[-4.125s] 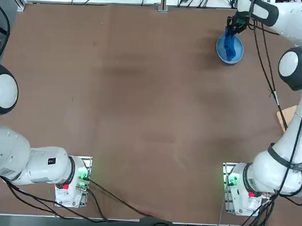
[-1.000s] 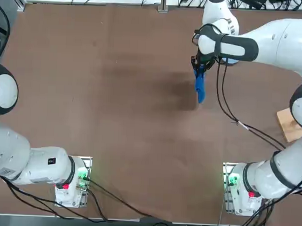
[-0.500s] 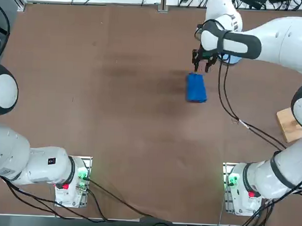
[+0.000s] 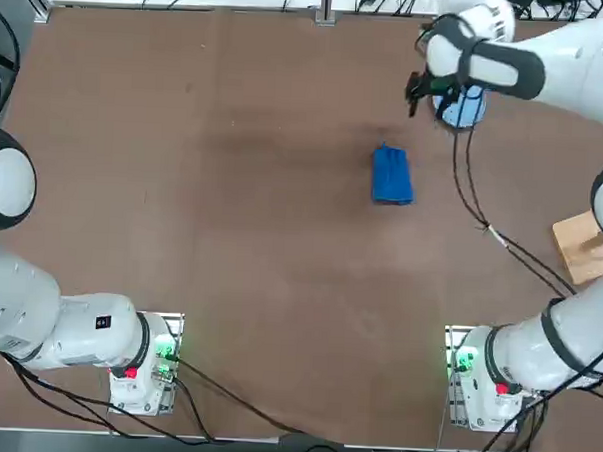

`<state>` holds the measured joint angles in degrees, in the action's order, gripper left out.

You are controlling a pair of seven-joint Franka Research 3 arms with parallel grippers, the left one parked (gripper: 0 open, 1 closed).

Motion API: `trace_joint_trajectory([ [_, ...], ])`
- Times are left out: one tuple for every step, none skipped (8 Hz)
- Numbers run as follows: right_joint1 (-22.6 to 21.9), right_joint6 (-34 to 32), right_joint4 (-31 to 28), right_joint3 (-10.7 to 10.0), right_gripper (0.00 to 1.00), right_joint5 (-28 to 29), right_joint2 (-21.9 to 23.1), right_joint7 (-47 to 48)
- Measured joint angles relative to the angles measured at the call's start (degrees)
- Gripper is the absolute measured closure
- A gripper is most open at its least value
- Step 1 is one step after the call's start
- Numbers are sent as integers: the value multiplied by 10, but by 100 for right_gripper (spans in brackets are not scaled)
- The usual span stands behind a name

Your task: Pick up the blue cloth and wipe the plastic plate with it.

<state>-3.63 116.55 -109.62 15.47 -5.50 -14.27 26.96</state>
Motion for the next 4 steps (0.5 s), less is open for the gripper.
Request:
trace_joint_trajectory([
  [48,0,6,18,0,-29,-1,-21],
  [83,2,14,28,0,-50,-2,-40],
  [106,2,28,32,0,-60,-3,-63],
  [121,-3,46,33,0,-62,-2,-88],
])
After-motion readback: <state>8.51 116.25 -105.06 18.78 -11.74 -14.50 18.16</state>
